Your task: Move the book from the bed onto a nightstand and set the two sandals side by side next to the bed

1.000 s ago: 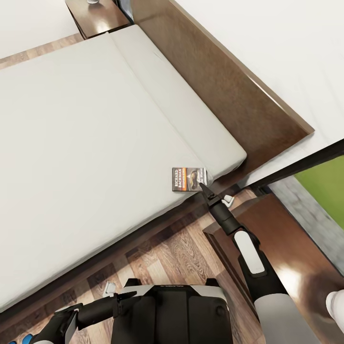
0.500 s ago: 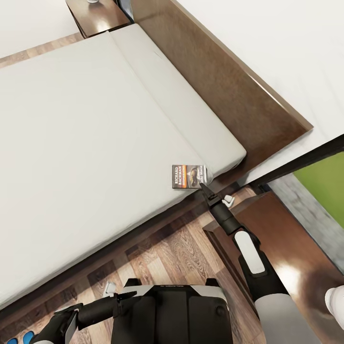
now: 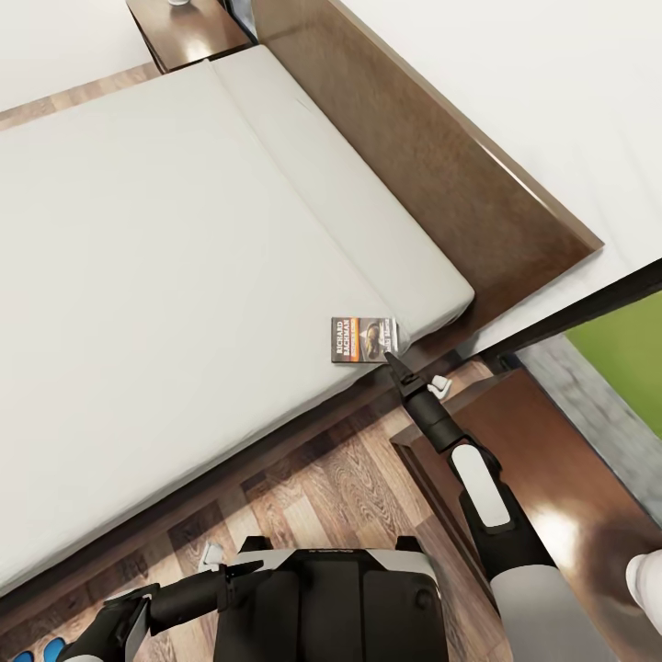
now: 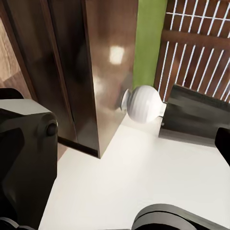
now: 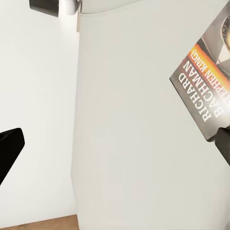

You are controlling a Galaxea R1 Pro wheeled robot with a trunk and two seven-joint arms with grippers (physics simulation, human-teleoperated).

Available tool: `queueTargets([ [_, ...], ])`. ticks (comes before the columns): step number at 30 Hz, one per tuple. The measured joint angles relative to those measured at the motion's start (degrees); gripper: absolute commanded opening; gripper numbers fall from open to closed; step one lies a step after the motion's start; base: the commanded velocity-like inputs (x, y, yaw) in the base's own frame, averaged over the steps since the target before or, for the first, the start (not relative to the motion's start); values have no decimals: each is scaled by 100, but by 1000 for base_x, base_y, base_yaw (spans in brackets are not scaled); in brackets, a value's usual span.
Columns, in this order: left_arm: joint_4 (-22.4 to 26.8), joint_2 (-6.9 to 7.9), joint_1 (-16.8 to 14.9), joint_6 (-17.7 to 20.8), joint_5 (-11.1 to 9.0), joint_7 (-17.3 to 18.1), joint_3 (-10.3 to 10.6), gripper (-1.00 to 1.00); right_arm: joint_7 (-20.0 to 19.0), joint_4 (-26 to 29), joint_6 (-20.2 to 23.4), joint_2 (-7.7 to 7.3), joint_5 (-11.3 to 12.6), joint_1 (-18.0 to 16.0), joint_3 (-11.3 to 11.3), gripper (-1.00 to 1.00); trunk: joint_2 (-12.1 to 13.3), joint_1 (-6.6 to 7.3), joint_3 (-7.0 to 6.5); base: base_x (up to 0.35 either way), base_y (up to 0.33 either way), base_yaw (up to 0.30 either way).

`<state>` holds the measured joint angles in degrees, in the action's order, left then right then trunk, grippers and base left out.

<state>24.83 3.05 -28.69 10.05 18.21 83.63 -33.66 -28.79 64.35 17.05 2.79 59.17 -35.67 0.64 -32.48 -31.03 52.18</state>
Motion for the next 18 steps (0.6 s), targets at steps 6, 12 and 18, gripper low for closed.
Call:
queueTargets([
  [6,0,0,0,4,0,0,3,100,0,-1,2,0,0,0,0,100,-240,-132,107,0,0,0],
  [12,0,0,0,4,0,0,4,100,0,0,2,0,0,0,0,100,-481,-264,215,0,0,0],
  [18,0,0,0,6,0,4,4,100,0,3,3,0,0,0,0,100,-722,-396,323,0,0,0],
])
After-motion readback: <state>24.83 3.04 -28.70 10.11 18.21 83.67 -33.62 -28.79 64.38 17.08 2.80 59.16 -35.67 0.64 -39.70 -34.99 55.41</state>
